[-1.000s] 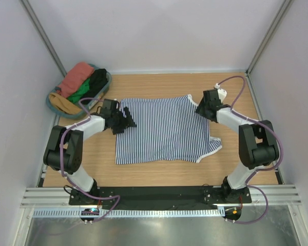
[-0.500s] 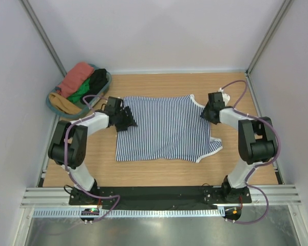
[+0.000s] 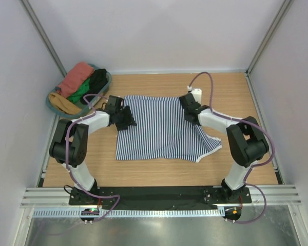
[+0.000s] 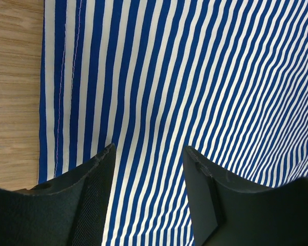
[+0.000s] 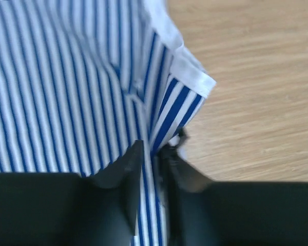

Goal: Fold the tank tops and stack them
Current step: Flatten the tank top out

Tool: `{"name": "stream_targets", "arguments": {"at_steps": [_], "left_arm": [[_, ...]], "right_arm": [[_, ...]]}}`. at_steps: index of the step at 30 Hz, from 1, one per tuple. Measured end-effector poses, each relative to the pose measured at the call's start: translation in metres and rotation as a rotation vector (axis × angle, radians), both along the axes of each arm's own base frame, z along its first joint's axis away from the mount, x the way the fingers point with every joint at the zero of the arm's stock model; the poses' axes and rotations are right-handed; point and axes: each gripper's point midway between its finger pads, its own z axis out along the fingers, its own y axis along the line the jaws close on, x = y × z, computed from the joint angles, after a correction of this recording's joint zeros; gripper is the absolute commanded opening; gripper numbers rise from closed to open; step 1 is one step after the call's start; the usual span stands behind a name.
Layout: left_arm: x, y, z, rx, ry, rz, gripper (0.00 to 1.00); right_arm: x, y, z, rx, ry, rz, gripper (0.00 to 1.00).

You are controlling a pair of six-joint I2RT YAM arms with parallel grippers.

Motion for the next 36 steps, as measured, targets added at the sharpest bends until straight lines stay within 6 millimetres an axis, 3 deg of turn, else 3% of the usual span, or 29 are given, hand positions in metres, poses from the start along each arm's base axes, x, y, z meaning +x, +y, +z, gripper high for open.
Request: {"name": "stream_targets", "arguments": {"at_steps": [2,3,6,9,11,13,17,21,28,29,32,33,34,36], "left_arm": [[0.000,0.000,0.000,0.001,0.000,-0.001,0.56],[0.000,0.000,0.000,0.001,0.000,-0.001,0.56],[0.000,0.000,0.000,0.003,0.000,-0.001,0.56],[0.000,0.001,0.000,0.004,0.000,-0.001,0.56],[0.000,0.000,0.000,0.004,0.000,-0.001,0.56],[0.000,0.001,0.000,0.004,0.000,0.000,0.56],[0.000,0.001,0.000,0.005,0.000,0.000,0.56],[0.000,0.001,0.000,0.006,-0.001,0.000,0.56],[0.000,0.001,-0.001,0.007,0.000,0.000,0.56],[0.000,0.001,-0.001,0.007,0.000,0.000,0.56],[0.000,0.001,-0.001,0.008,0.000,0.000,0.56],[0.000,0.001,-0.001,0.008,0.000,0.000,0.56],[0.000,0.001,-0.001,0.008,0.000,0.000,0.56],[0.000,0.001,-0.001,0.008,0.000,-0.001,0.56]], "right_arm": [[0.004,0.018,0.012,-0.070,-0.034,0.053,0.46],[0.005,0.027,0.015,-0.103,-0.045,0.080,0.57],[0.001,0.044,0.017,-0.157,-0.049,0.153,0.74],[0.000,0.044,0.015,-0.179,-0.041,0.180,0.74],[-0.002,0.040,0.011,-0.154,-0.032,0.190,0.68],[-0.004,0.037,0.009,-0.114,-0.027,0.201,0.56],[-0.005,0.033,0.013,-0.020,-0.029,0.219,0.47],[-0.002,0.035,0.013,0.031,-0.024,0.232,0.03],[-0.007,0.056,0.004,0.078,0.012,0.316,0.02],[-0.009,0.060,0.002,0.070,0.017,0.337,0.04],[-0.018,0.084,-0.002,0.042,0.030,0.422,0.33],[-0.020,0.092,-0.002,0.033,0.031,0.451,0.52],[-0.023,0.100,-0.002,0.028,0.031,0.478,0.59],[-0.029,0.112,-0.002,0.011,0.031,0.527,0.64]]}}
